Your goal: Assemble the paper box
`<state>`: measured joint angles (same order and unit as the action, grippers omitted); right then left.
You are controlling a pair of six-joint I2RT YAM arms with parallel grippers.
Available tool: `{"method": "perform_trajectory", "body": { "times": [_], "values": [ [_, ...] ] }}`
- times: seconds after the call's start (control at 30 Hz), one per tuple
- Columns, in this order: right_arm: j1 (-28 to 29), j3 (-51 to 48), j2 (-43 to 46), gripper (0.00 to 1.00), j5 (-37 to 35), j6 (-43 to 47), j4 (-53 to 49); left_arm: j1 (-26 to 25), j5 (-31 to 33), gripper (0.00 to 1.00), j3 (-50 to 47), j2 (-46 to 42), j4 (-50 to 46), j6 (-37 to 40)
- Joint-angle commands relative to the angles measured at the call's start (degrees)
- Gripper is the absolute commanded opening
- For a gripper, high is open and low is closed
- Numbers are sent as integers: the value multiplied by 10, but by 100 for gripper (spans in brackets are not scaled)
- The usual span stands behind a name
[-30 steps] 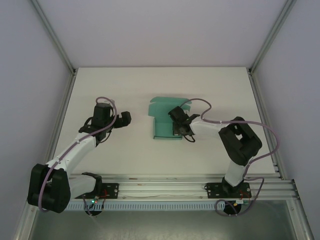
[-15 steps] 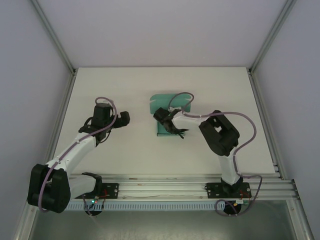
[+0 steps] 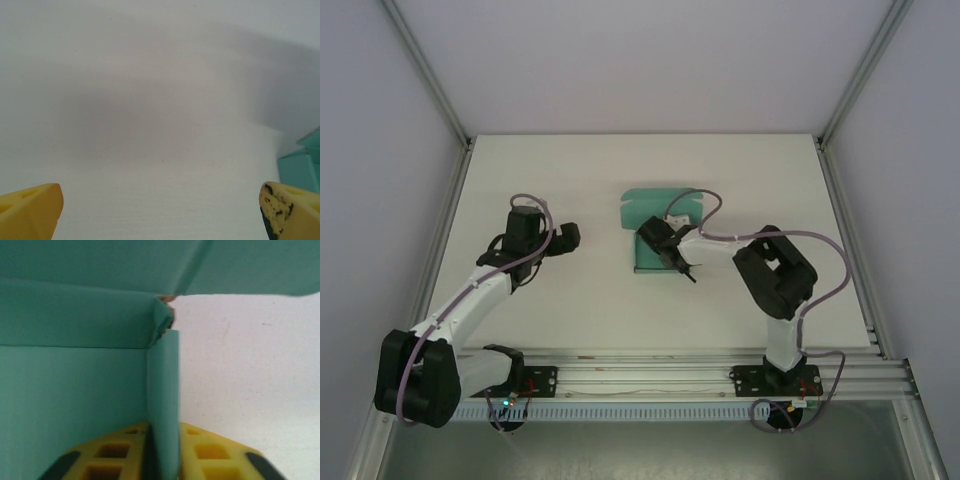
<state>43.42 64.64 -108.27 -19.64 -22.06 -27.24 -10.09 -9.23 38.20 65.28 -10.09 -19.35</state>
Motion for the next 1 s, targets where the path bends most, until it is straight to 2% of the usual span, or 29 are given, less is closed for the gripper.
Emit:
{"method": "perform_trajectory", "body": {
  "times": [0.0,0.1,0.27,0.33,0.5,0.6,0.67,0.8,0.9,0.97],
  "values": [
    [4,-31,43,37,85,-8,41,-3,-45,100,13,-18,0,15],
    [3,-44,92,42,84,-11,59,-8,-72,100,18,-15,9,26],
    [-2,-63,153,61,66,-4,68,-22,-76,100,33,2,9,37],
    [-5,-69,177,63,64,3,70,-28,-82,100,42,11,11,41],
    [-37,-94,257,77,97,86,99,-42,-128,100,79,54,19,86],
    [-74,-99,305,87,153,192,112,-58,-165,100,128,97,-1,143],
    [-98,-100,333,100,182,260,122,-64,-198,100,165,129,-14,186],
    [-162,-78,341,100,336,402,116,-65,-271,100,239,201,-45,265],
    [-212,-14,301,100,469,478,38,-66,-310,100,312,260,-102,336],
    [-228,28,261,100,506,539,-16,-66,-329,100,360,302,-141,379]
  ]
}}
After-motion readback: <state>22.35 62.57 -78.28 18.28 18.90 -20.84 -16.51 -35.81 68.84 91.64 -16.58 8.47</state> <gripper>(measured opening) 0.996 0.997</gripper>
